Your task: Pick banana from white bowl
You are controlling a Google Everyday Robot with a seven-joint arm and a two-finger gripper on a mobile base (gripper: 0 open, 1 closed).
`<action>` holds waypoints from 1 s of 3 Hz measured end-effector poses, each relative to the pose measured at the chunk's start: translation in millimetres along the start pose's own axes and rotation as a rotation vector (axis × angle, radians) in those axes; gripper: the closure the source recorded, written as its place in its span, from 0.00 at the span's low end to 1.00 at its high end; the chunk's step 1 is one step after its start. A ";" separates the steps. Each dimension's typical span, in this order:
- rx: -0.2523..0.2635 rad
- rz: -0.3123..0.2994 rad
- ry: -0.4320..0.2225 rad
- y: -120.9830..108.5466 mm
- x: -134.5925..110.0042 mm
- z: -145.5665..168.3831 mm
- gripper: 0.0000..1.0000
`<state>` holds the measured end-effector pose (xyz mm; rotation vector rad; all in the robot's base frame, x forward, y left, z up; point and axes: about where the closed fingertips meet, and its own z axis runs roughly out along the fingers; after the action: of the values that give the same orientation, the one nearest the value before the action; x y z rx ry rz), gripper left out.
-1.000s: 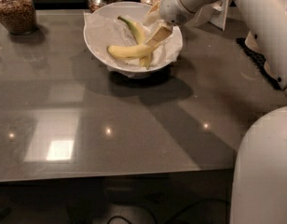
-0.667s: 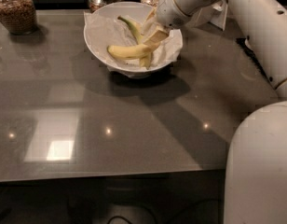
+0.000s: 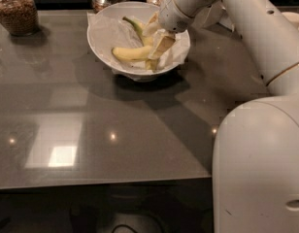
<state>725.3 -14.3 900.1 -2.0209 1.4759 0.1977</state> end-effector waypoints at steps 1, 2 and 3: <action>-0.036 -0.023 0.024 0.2 4.7 5.1 0.40; -0.060 -0.038 0.044 0.4 10.6 9.1 0.44; -0.078 -0.054 0.068 0.3 18.6 14.4 0.46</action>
Offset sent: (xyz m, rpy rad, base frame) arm 0.0109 -0.0147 -0.0100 -0.1115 0.0256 0.0558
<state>735.2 -21.4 879.9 -2.1463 1.4732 0.1683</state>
